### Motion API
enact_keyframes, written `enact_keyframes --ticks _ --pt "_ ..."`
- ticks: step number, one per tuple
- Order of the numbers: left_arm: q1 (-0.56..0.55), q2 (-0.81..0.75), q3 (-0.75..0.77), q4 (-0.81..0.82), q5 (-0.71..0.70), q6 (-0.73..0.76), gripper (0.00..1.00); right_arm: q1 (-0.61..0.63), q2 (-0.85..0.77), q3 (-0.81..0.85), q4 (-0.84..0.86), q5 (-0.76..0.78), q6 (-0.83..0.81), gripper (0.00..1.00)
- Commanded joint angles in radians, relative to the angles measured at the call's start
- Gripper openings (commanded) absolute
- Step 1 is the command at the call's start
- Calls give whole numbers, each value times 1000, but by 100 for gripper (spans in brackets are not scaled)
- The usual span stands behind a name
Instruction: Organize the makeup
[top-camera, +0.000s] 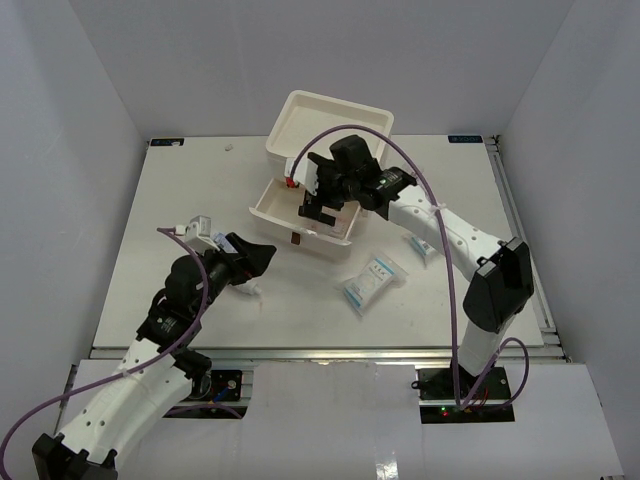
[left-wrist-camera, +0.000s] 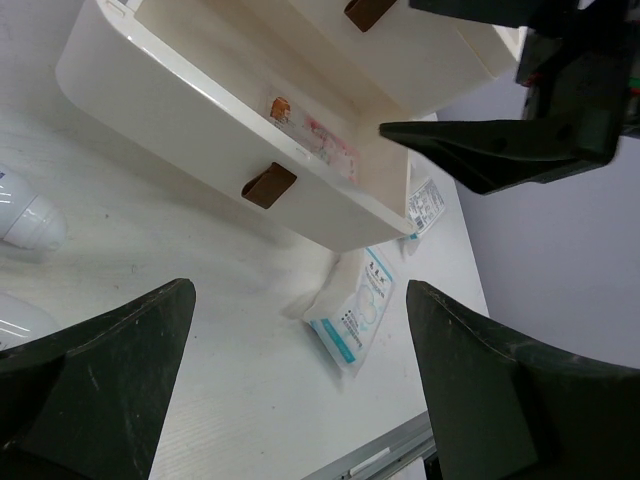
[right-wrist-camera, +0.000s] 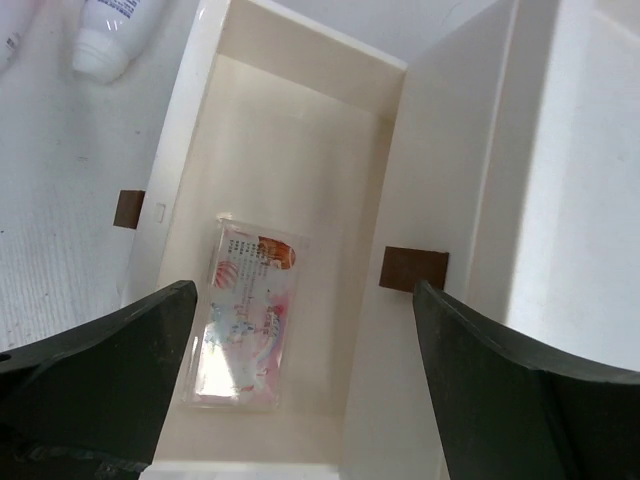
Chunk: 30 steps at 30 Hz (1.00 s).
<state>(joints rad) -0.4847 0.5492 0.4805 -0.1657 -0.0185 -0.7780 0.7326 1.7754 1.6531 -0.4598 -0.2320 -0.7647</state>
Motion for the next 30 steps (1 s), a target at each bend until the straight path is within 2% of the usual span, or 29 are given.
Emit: enact_keyframes --ticks 1,5,6,14,21,30 --pt "1 14 1 -2 -1 1 98 -3 -147 11 5 -41 30 92" --pt "1 0 -8 -6 0 -4 98 -71 -236 10 18 -140 89 90" --pt "1 -3 -11 -6 -1 -7 98 -97 -268 11 29 -169 149 90" --pt "1 16 -12 -3 0 -17 98 -478 -331 -24 109 -248 526 90" --pt "1 76 6 20 17 -14 98 -667 -184 -65 104 -182 761 90" --pt "1 89 7 18 17 -26 98 -702 89 52 111 9 939 90"
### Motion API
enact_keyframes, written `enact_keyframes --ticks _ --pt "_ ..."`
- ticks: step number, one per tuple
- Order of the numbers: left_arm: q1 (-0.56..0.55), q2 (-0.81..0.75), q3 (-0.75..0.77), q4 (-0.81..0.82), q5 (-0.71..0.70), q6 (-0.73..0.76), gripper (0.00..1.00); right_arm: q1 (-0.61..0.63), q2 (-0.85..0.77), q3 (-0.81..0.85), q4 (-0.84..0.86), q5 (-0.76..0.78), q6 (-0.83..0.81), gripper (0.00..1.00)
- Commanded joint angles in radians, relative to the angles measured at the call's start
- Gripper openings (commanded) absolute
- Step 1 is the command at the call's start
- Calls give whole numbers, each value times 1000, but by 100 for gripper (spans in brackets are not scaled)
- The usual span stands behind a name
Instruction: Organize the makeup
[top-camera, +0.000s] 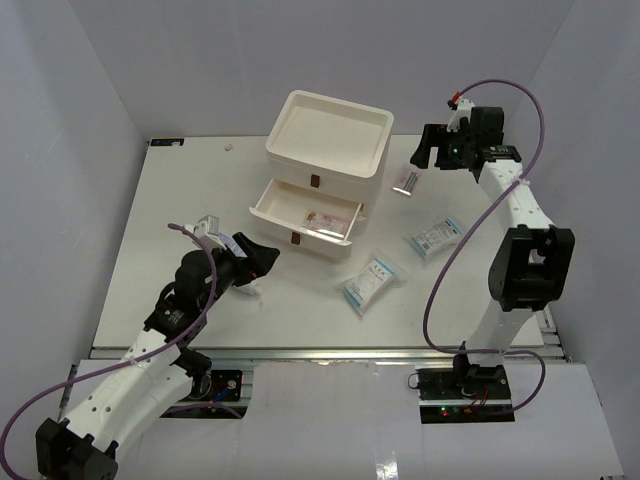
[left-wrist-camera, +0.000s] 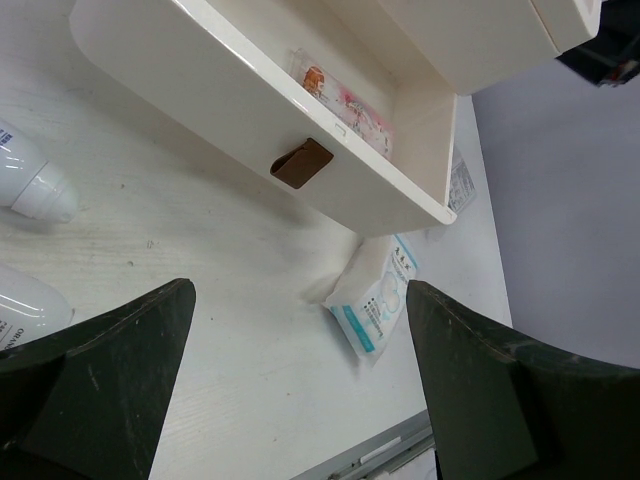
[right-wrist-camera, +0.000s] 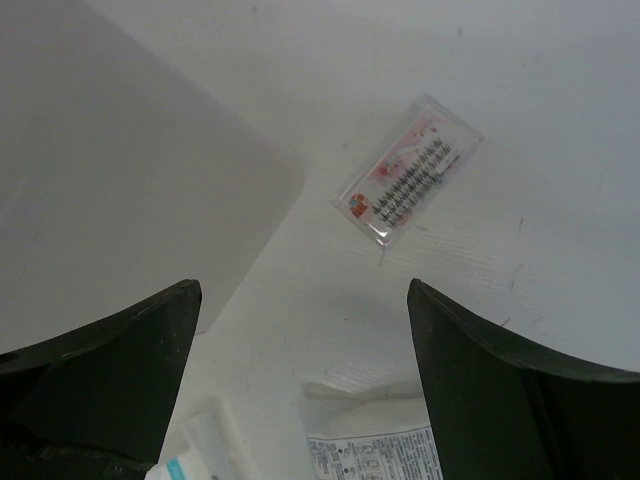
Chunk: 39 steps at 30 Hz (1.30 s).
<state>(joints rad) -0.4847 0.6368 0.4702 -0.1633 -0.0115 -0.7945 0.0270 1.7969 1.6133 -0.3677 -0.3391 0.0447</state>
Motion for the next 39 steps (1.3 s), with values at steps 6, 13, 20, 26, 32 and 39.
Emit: enact_keyframes --ticks 6,13,20,26,32,39 --pt "1 50 35 15 10 -3 98 6 247 176 27 222 210 90" --pt "1 120 53 14 10 -3 98 52 430 306 38 318 214 90" --pt "1 141 60 6 10 -3 98 107 518 378 62 479 233 90" --pt "1 136 68 -8 10 0 98 132 556 372 81 546 247 90" --pt "1 119 68 -21 8 -2 98 148 561 333 82 583 255 91" --pt "1 107 64 -25 10 -8 98 150 572 315 85 604 248 92"
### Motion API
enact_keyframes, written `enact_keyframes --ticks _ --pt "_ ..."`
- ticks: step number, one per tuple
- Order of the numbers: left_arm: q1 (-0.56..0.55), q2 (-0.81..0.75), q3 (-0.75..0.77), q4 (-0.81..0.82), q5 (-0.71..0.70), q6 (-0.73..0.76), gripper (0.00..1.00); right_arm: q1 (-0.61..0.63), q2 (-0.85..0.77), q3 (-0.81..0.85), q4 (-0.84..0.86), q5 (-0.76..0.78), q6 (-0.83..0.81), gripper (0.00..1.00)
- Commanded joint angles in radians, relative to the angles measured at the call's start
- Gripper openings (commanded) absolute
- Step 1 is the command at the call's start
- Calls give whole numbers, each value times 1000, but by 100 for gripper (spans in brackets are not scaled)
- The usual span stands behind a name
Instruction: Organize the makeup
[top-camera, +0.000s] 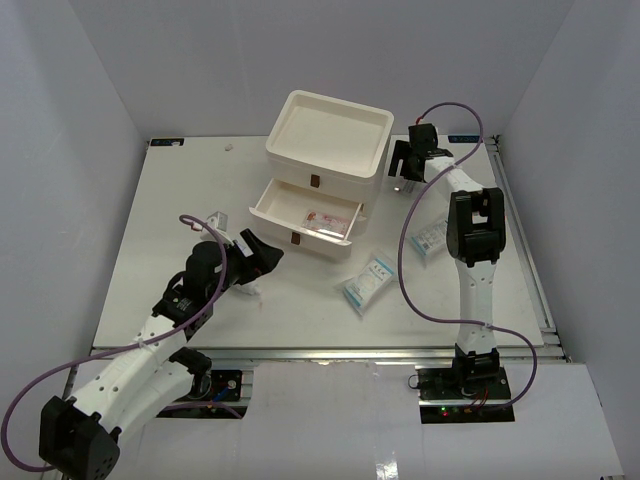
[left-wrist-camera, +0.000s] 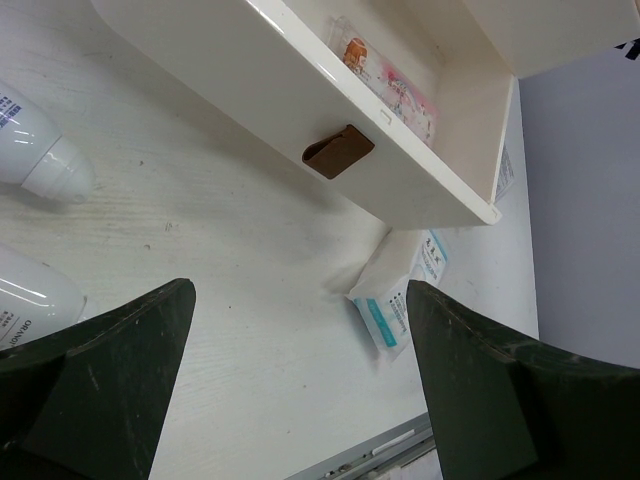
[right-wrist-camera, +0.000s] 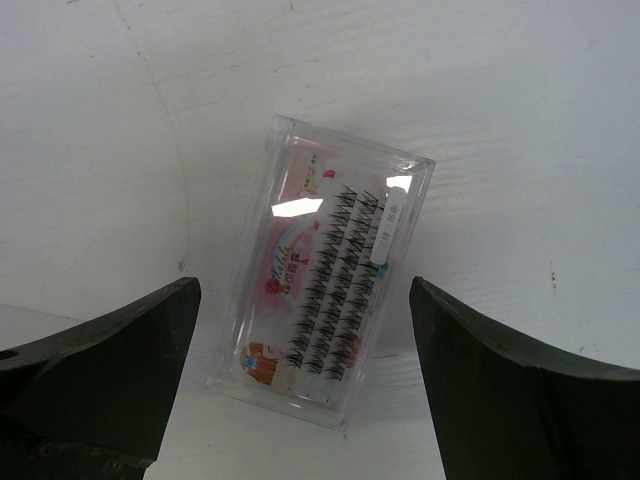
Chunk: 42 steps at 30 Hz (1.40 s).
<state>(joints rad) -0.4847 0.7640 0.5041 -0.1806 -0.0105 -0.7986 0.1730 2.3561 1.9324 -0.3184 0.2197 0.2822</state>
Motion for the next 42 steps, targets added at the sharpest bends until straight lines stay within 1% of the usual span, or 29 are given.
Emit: enact_keyframes --ticks 1,7,10,12,19,21,27,29,31,33,35,38,41,42 --pt "1 -19 30 -7 9 -4 98 6 17 -6 38 48 7 92" --pt "1 -13 33 -8 9 -11 98 11 34 -29 41 56 6 94" --pt "1 -15 30 -7 9 -18 98 11 35 -32 39 53 8 99" --pt "1 -13 30 -8 9 -19 98 12 33 -36 39 47 6 97" --pt "1 -6 37 -7 9 -14 98 5 16 -67 47 -1 -7 68" --pt "1 -9 37 -6 9 -13 98 2 10 -67 49 -10 -11 62" --pt "1 -18 33 -1 9 -17 98 -27 -34 -73 50 -72 -39 37" --pt "1 -16 34 8 9 -14 98 -44 -70 -82 50 -110 -46 31" --pt "1 -9 34 22 10 -10 98 -62 -136 -94 50 -186 -59 26" --pt "1 4 36 41 38 -2 98 -83 -187 -113 50 -236 -74 22" --pt "1 18 39 65 50 5 98 -111 -244 -141 51 -294 -98 18" --pt "1 45 43 90 69 20 98 -146 -351 -222 54 -395 -135 8" --pt "1 66 50 115 80 38 98 -168 -480 -327 54 -496 -217 8" --pt "1 72 55 120 81 42 98 -190 -545 -377 53 -548 -269 8"
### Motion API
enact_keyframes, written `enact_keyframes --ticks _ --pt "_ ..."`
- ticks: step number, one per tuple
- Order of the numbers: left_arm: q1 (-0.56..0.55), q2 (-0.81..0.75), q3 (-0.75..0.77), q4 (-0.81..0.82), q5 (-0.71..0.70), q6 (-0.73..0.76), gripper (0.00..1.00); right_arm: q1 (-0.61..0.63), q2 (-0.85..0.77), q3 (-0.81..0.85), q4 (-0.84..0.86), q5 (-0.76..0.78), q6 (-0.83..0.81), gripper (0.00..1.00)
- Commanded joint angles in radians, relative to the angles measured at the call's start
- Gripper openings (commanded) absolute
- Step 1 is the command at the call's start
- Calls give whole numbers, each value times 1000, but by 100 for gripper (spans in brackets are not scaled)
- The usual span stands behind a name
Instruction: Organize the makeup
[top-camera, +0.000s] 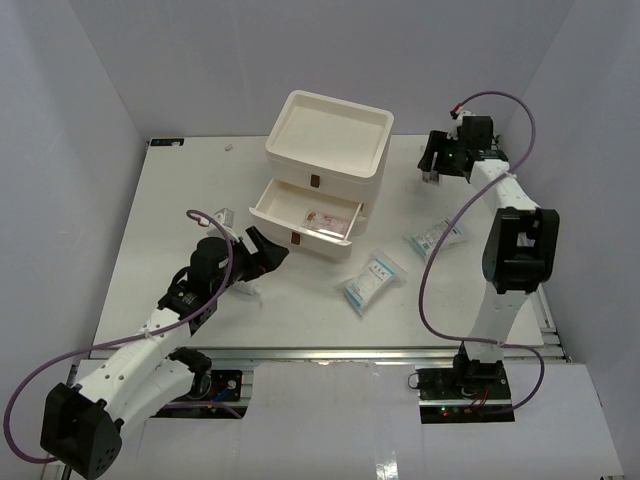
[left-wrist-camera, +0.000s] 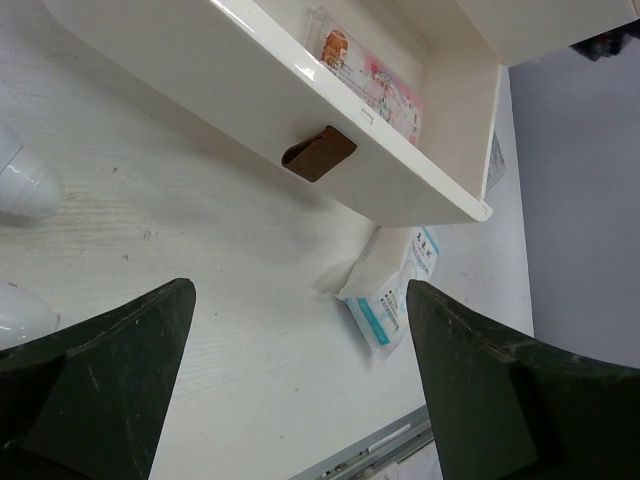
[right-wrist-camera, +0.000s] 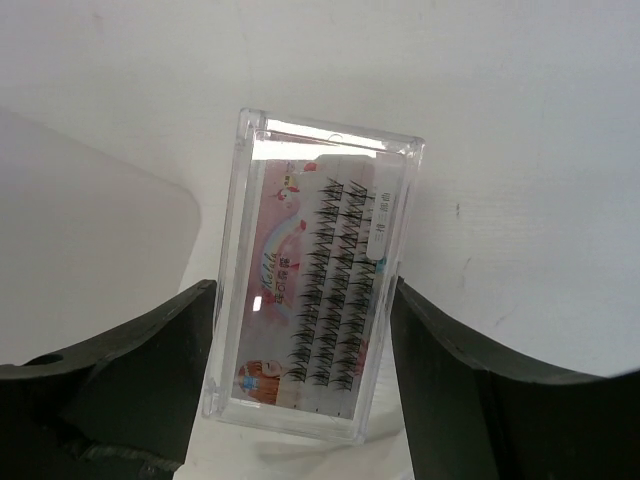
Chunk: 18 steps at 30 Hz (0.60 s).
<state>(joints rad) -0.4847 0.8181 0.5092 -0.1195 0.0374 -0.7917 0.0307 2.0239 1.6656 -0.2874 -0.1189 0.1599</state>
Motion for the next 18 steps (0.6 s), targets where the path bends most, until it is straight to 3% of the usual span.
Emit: enact_keyframes --ticks 1,6,10,14,18 --pt "1 24 56 63 34 41 98 -58 -272 -138 21 -270 -217 8" --pt "1 52 70 83 46 59 98 -51 -559 -292 10 -503 -479 8" --pt "1 54 67 102 53 63 98 37 -669 -282 -97 -618 -701 8" --pt "1 52 64 104 62 61 98 184 -689 -213 -235 -634 -852 10" --pt "1 36 53 97 71 46 98 350 -642 -154 -291 -531 -917 12"
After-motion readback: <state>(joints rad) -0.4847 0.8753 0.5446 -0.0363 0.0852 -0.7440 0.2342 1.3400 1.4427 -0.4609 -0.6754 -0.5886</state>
